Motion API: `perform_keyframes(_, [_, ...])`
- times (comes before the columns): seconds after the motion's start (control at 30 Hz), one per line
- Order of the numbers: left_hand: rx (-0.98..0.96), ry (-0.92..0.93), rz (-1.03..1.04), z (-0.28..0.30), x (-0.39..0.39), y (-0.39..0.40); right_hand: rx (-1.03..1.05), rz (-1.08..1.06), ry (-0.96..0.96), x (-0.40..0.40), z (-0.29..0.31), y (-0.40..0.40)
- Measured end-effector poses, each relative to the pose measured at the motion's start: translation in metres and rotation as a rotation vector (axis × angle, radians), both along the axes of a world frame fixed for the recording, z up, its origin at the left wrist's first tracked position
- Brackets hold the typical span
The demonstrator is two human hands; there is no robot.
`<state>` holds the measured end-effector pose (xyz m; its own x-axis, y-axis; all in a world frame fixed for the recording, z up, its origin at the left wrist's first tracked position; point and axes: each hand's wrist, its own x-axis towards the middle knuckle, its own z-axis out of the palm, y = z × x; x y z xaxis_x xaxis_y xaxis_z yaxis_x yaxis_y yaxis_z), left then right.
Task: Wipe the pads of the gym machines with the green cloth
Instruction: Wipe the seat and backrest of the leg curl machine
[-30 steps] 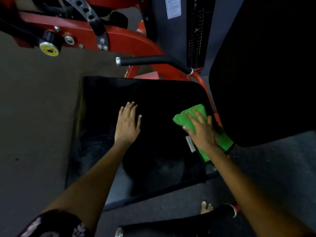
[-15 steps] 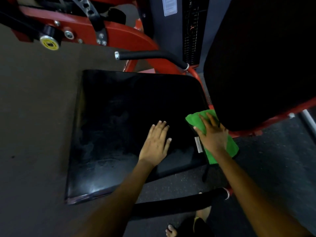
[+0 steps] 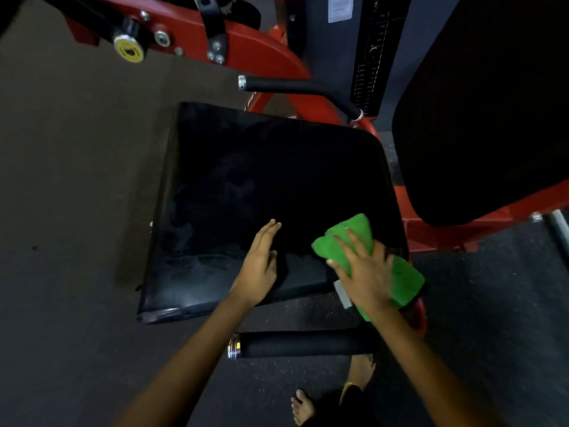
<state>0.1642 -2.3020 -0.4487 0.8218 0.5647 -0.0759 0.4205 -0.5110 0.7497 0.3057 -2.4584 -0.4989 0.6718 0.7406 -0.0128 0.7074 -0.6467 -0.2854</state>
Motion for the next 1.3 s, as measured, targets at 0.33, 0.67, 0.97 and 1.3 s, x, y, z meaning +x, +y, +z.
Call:
perform_keyframes(0.33, [0.341,0.163,0.187,0.009,-0.080,0.016,0.053,0.547,-0.095,-0.024,0.011,0.029])
perform_keyframes(0.67, [0.391,0.480,0.496,0.014,-0.103,0.026,0.108,0.442,-0.052,-0.091,0.033,0.080])
perform_keyframes(0.97, [0.241,0.126,0.498,0.021,-0.137,0.051,0.083,0.550,-0.069,-0.040,0.025,0.077])
perform_keyframes(1.3, [-0.257,-0.320,0.794,0.025,-0.146,0.063,0.150,0.907,-0.068,-0.141,0.054,0.130])
